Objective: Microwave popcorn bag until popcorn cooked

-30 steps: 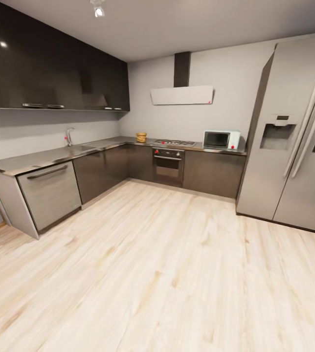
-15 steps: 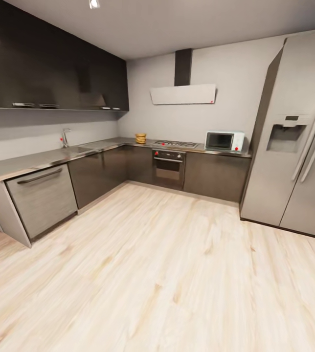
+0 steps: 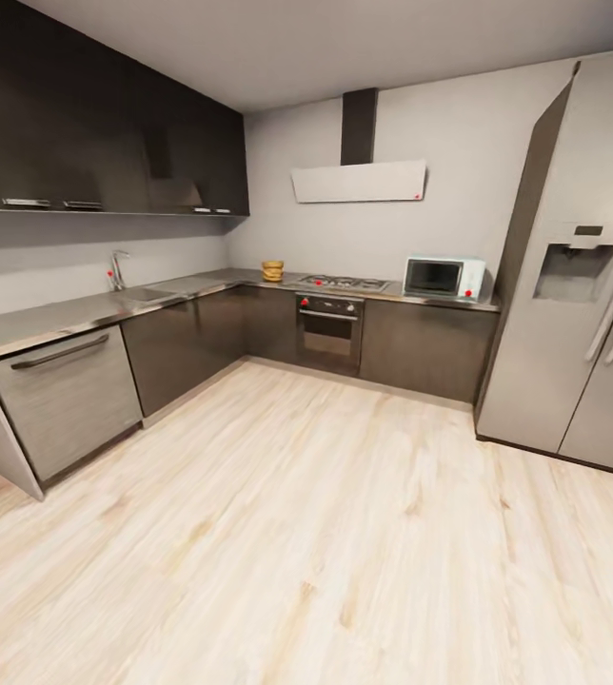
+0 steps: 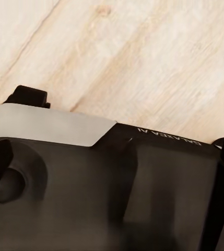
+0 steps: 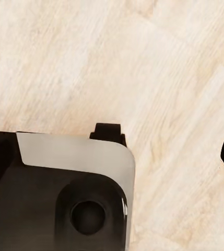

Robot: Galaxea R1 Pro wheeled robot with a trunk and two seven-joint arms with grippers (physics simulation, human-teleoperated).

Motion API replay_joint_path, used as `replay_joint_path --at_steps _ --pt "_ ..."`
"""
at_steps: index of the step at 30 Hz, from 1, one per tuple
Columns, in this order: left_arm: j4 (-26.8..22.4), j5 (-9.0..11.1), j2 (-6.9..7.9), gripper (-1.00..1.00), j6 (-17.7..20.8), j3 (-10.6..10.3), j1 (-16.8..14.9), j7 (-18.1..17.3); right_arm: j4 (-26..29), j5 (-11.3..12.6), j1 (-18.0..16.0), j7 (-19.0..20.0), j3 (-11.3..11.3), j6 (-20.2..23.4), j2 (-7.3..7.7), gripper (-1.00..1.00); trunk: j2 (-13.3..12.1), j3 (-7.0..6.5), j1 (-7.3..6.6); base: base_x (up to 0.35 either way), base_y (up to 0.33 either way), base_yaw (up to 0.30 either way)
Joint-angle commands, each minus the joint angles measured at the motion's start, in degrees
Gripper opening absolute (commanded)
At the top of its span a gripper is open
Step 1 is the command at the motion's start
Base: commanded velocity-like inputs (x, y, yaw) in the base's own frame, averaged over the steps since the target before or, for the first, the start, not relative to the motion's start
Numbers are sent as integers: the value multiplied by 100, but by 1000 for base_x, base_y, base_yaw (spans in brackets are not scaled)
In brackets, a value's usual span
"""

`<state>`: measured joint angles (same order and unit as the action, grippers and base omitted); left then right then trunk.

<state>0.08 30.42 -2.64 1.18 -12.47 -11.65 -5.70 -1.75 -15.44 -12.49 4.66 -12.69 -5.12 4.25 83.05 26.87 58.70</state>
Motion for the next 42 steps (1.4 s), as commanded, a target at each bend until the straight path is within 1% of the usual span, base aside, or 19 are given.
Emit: replay_joint_path --at_steps 1,20,27,29,32,42 --pt "1 60 2 100 8 -45 -4 -13 -19 -47 -8 11 -47 -32 1 100 3 6 3 328 0 0" --pt "1 63 12 100 -25 -45 -4 -16 -10 -47 -8 -13 -49 -41 16 100 3 6 3 328 0 0" --pt "0 71 16 100 -65 -45 -4 -6 -10 -47 -8 -24 -45 -65 55 100 3 6 3 328 0 0" --pt "0 72 14 100 -76 -45 -4 80 -13 -47 -8 -26 -42 -73 50 100 3 6 3 328 0 0" --pt "1 71 -3 100 -82 -45 -4 337 -14 -47 -8 -26 -41 -76 38 100 3 6 3 328 0 0" --pt "1 83 -4 100 -83 -45 -4 394 -10 -47 -8 -27 -47 -107 58 100 3 6 3 328 0 0"
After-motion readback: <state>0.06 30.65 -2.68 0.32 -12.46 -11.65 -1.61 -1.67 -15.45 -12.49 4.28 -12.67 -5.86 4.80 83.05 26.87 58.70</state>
